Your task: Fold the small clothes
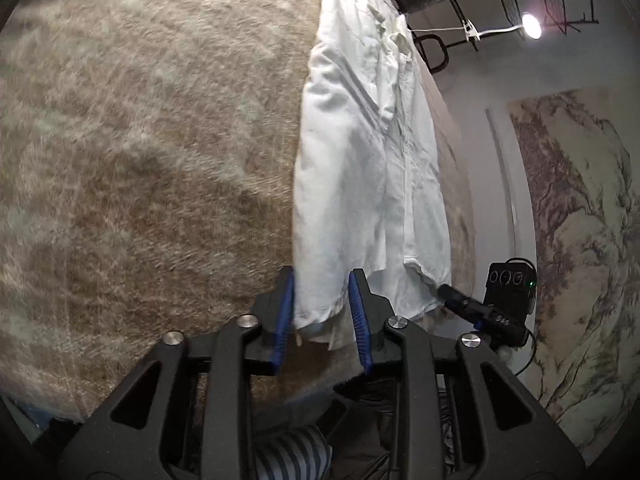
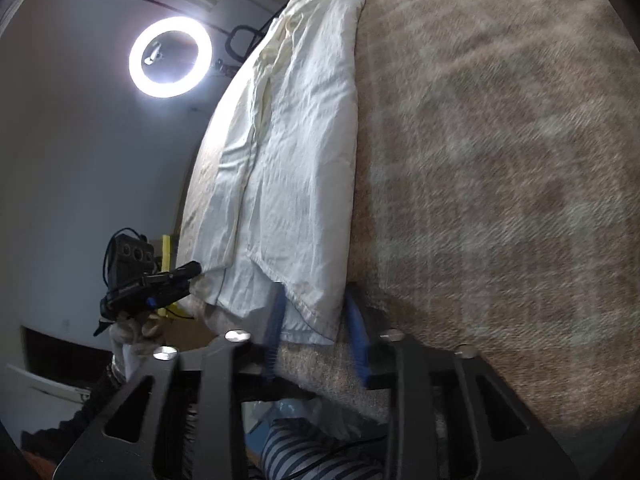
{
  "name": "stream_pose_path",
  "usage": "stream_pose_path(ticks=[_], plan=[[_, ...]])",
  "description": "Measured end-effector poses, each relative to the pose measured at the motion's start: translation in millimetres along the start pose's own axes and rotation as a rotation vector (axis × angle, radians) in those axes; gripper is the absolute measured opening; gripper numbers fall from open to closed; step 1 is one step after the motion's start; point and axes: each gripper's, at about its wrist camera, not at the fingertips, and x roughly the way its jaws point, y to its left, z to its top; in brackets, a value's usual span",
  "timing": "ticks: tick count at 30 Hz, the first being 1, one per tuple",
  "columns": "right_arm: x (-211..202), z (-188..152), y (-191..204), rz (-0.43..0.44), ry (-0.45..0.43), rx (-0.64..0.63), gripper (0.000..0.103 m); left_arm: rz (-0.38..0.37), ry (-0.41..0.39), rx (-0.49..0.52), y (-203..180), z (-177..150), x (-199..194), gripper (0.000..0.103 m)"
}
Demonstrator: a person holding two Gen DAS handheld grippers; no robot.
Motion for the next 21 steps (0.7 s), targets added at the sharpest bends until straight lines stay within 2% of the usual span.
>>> stream_pose_path(ticks=[1, 3, 12, 21], plan=[[3.6, 0.3, 1.5, -0.007, 0.013, -0.003, 0.008, 0.003, 0.008, 0.004, -1.8, -0.3, 0.1, 0.011], [6.1, 2.2, 8.9, -0.022, 0.015, -0.019, 0.006, 0.007, -0.001, 0.027, -9.3, -1.5, -0.7, 0.006], [-10.2, 29.3, 48.9, 0.003, -0.079, -0.077, 0.004, -0.038, -0.054, 0.113, -56.0, 17.9, -11.9, 0.005], [-22.2, 88.9, 61.0, -0.002, -0.209, -0.026, 0.003, -0.042, -0.127, 0.141, -102.7, 70.2, -9.4, 0.005]])
